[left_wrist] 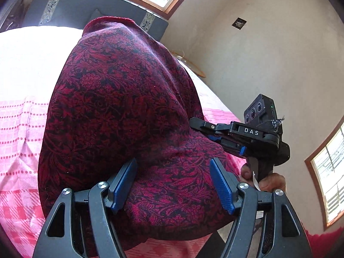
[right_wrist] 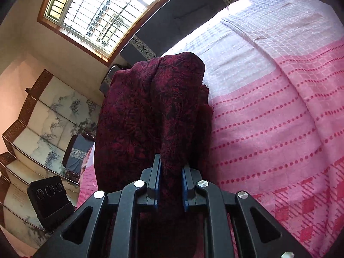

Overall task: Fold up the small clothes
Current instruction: 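Hold the folded bundle with the right tool while the left tool opens and presses it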

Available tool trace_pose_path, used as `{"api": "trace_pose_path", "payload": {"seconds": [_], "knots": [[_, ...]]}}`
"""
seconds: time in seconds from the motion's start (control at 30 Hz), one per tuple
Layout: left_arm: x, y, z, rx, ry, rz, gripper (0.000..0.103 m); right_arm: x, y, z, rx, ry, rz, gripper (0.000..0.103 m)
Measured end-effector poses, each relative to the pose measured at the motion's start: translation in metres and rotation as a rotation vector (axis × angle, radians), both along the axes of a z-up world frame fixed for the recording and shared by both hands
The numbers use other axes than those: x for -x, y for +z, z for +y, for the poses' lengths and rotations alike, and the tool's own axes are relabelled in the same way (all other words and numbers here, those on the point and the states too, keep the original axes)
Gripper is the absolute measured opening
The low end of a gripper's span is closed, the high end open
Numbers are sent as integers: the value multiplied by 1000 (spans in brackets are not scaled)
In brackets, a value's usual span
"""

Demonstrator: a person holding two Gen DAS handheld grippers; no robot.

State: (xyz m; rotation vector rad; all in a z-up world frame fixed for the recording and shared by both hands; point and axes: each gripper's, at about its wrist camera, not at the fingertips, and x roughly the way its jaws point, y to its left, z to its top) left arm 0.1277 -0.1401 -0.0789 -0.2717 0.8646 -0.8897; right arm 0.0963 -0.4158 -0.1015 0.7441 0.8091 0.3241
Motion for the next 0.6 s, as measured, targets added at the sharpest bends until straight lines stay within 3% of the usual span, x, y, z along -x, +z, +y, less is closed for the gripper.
{"api": "trace_pose_path", "payload": {"seconds": [0.17, 0.3, 0.33, 0.47, 0.5, 0.53, 0.6], "knots": [[7, -4, -3, -32, -5, -42, 70, 9, 11, -11, -46, -51, -38, 24], [13, -10, 3, -15, 4, -44, 70, 6, 23, -25, 35, -125, -22, 58], [14, -10, 2, -16, 5, -48, 70, 1, 22, -27, 30, -120, -10, 59], [21, -11, 1, -28, 11, -72, 70, -23, 18, -19, 38, -52, 44, 59], [18, -7, -2, -30, 15, -78, 70, -29, 17, -15, 33, -25, 48, 54], [18, -6, -4, -31, 22, -86, 70, -33, 19, -7, 38, 3, 42, 34], [22, -6, -3, -28, 49, -102, 70, -40, 28, 9, 110, 28, 33, 22]]}}
